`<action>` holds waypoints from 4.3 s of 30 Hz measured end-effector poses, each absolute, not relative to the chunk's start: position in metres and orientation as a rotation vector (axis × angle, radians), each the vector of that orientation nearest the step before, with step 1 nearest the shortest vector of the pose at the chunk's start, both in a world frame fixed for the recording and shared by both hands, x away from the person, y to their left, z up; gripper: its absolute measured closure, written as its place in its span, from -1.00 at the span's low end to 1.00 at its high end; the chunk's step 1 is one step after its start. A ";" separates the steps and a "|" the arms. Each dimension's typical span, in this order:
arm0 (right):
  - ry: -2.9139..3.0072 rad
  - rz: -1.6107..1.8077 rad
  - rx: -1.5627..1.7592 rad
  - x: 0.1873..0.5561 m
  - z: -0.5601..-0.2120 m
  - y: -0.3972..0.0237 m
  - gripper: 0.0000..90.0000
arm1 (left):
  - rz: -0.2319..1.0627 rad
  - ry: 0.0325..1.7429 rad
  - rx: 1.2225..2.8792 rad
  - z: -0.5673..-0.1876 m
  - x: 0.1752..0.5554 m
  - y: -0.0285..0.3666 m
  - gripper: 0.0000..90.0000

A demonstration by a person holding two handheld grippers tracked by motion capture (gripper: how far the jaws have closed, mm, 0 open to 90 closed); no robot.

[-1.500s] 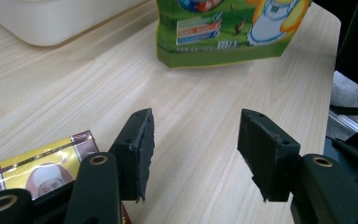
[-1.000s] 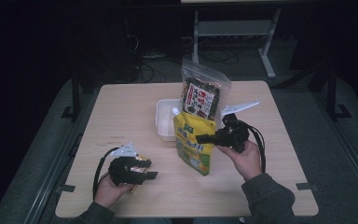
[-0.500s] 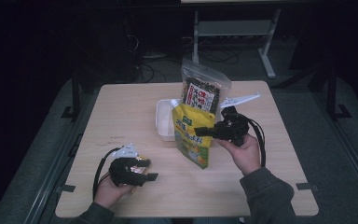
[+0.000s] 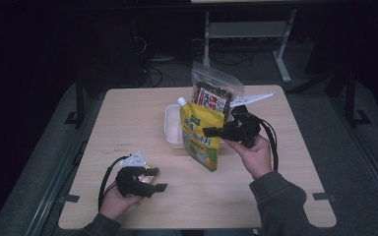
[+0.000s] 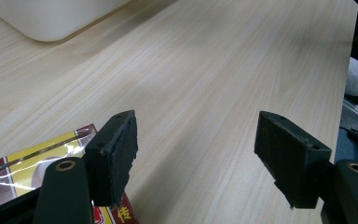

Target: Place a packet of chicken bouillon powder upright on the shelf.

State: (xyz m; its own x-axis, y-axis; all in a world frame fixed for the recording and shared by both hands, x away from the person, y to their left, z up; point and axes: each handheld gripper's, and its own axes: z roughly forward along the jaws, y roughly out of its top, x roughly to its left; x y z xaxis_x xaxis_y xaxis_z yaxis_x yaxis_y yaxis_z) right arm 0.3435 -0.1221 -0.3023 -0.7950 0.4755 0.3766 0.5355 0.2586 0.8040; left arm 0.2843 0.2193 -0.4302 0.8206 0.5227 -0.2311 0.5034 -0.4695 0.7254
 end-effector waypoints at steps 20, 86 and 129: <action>-2.468 -1.683 -1.043 0.363 -0.280 -0.102 0.99 | 0.030 0.749 2.150 -0.430 0.283 0.219 -0.37; -2.307 -1.815 -1.483 0.430 -0.312 -0.015 0.99 | 0.026 0.738 2.137 -0.429 0.285 0.221 -0.38; -2.351 -1.897 -1.501 0.429 -0.349 0.007 0.99 | 0.020 0.737 2.120 -0.426 0.285 0.224 -0.37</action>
